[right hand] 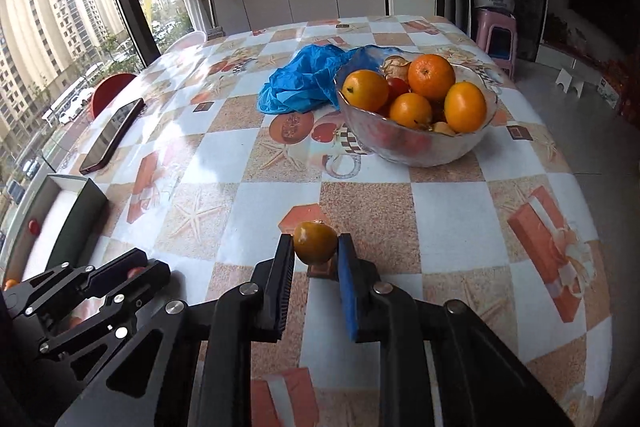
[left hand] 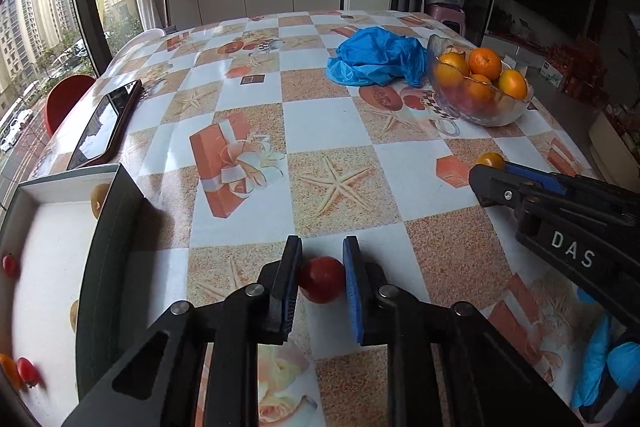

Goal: Organize fruits

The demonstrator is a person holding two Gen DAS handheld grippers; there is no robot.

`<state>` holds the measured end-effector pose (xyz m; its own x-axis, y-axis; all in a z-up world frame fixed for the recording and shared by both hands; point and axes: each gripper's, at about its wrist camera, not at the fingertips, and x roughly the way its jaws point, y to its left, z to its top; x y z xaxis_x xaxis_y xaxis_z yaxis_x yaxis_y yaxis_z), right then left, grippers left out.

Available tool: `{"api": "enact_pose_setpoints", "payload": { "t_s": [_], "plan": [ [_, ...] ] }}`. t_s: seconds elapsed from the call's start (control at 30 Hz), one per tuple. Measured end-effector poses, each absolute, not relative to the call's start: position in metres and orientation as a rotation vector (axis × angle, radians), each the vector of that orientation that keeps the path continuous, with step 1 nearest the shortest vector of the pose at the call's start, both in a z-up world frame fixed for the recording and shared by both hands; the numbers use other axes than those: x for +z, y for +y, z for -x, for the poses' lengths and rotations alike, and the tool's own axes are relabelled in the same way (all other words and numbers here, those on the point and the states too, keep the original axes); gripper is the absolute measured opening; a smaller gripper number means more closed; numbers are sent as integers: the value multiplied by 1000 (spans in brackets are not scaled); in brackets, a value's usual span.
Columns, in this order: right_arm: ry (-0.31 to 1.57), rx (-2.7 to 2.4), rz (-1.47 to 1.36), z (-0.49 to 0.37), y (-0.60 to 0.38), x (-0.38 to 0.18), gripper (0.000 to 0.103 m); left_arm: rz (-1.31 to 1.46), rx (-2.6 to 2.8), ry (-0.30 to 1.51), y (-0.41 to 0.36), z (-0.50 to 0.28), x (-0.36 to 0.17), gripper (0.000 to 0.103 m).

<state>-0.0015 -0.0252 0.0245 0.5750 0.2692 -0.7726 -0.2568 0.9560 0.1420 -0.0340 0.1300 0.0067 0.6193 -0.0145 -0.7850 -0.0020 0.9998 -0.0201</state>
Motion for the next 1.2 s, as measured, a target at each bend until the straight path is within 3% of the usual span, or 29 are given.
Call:
{"api": "enact_pose_setpoints", "payload": {
  "t_s": [0.47,0.5,0.53,0.57,0.6,0.8,0.87,0.97,1.2],
  "plan": [
    [887,281,69,109,-48,10,27,-12,13,875,129,112,5,25],
    [879,274,72,111,-49,10,37,-25,21,873,128,112,6,30],
    [875,256,77,112,-50,11,58,-31,35,873,129,113,6,55],
    [864,240,74,113,-52,13,69,-24,47,865,131,113,7,89],
    [852,228,69,114,-55,14,79,-10,65,836,134,117,10,96],
    [890,189,50,99,-55,6,81,12,44,886,137,107,2,97],
    [908,185,104,96,-46,4,86,14,34,905,136,105,0,97],
    [949,204,109,91,-41,1,103,34,18,919,139,102,-3,98],
    [948,197,108,90,-40,1,103,29,13,929,137,100,-4,102]
  ]
}}
